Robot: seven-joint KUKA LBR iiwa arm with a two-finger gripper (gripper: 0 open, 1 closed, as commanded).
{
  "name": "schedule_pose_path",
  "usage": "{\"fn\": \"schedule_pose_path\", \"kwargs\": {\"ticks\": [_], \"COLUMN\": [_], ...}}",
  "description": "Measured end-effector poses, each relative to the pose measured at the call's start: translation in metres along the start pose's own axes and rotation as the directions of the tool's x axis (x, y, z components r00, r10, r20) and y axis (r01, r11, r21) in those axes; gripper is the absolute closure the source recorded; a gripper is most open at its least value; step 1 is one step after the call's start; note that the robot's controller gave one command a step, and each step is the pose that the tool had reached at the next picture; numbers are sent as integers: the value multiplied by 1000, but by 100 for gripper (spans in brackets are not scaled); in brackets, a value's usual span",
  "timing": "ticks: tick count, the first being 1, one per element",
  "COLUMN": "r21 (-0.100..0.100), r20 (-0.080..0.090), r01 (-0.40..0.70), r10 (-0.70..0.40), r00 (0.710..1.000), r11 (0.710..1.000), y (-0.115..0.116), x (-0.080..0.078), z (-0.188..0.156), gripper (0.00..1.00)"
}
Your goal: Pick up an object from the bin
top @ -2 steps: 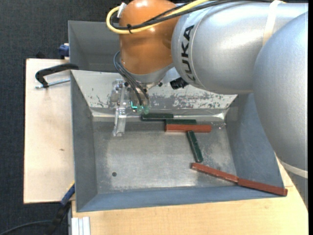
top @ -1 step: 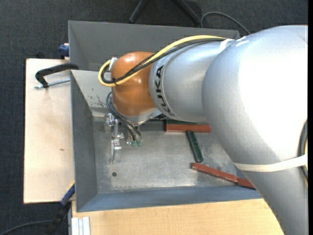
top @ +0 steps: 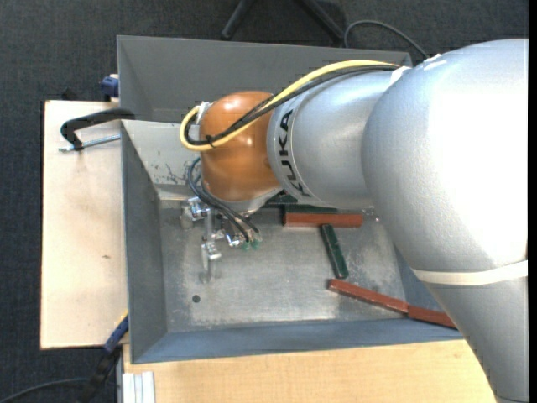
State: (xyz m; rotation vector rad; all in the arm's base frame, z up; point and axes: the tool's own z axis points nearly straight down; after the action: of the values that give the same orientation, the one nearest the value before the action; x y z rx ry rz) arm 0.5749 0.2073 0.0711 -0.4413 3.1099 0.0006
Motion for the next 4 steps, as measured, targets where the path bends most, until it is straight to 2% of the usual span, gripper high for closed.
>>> {"fn": "schedule_pose_path", "kwargs": {"ticks": [1, 2, 3, 4], "r21": [-1, 0, 0, 2], "r20": [0, 0, 6, 6], "r01": [219, 517, 426, 613], "r10": [-219, -517, -426, -613], "r00": [976, 856, 905, 790], "r11": [976, 856, 905, 790], "y": [22, -6, -10, 1], "x": [23, 41, 31, 27], "z": [-4, -1, 0, -6], "gripper": [0, 0, 0, 0]}}
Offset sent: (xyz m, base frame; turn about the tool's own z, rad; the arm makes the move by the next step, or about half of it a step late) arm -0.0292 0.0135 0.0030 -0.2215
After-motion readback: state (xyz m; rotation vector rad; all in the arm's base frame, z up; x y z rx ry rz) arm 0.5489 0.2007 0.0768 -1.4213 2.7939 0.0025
